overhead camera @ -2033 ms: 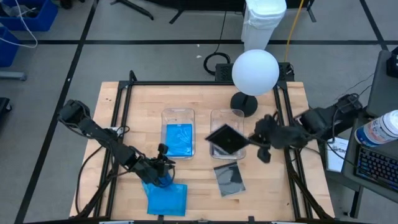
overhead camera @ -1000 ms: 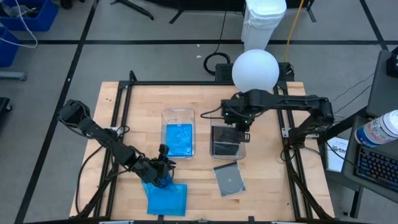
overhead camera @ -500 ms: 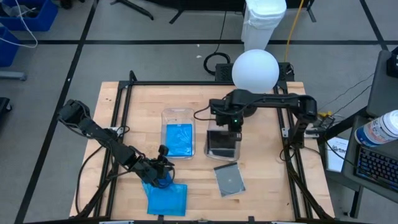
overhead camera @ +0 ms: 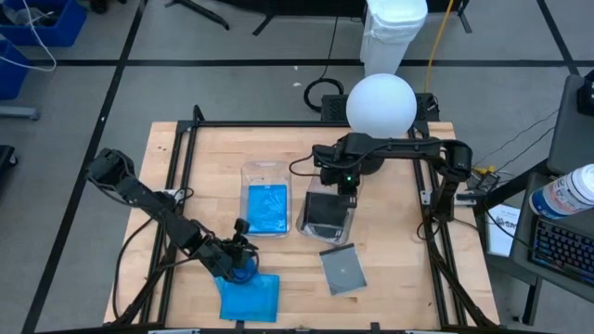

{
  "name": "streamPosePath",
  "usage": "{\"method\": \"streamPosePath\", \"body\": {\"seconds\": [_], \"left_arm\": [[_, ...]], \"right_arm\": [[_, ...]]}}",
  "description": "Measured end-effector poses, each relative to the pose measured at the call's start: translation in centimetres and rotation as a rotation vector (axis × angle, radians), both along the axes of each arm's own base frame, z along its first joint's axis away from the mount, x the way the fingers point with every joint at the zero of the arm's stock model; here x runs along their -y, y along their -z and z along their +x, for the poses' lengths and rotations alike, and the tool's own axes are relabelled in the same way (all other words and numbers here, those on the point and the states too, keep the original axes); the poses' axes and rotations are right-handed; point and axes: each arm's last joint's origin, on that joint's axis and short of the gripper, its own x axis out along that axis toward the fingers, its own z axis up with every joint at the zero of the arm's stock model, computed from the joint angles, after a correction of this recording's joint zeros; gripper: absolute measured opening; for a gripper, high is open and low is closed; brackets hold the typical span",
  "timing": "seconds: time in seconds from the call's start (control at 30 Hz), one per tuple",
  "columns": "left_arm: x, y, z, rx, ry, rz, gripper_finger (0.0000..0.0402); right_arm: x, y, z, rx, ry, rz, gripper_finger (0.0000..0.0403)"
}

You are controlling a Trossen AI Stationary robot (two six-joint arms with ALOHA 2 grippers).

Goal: Pick & place jewel cases by type
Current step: Put the black CD case into the right transparent bin

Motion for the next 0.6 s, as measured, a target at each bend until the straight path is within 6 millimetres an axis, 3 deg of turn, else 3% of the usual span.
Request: {"method": "streamPosePath", "body": {"seconds": [0.37, 0.6], "left_arm": [[0.1, 0.1, -0.1, -0.003, -0.013, -0.003, 0.0076], [0.1, 0.1, -0.1, -0.006, -0.009, -0.006, 0.0076]], "right_arm": [[0.2, 2.7, -0.6, -0.032, 0.131, 0.067, 0.0038], [0.2, 3.1, -1.0, -0.066, 0.120, 0.034, 0.0087]]}}
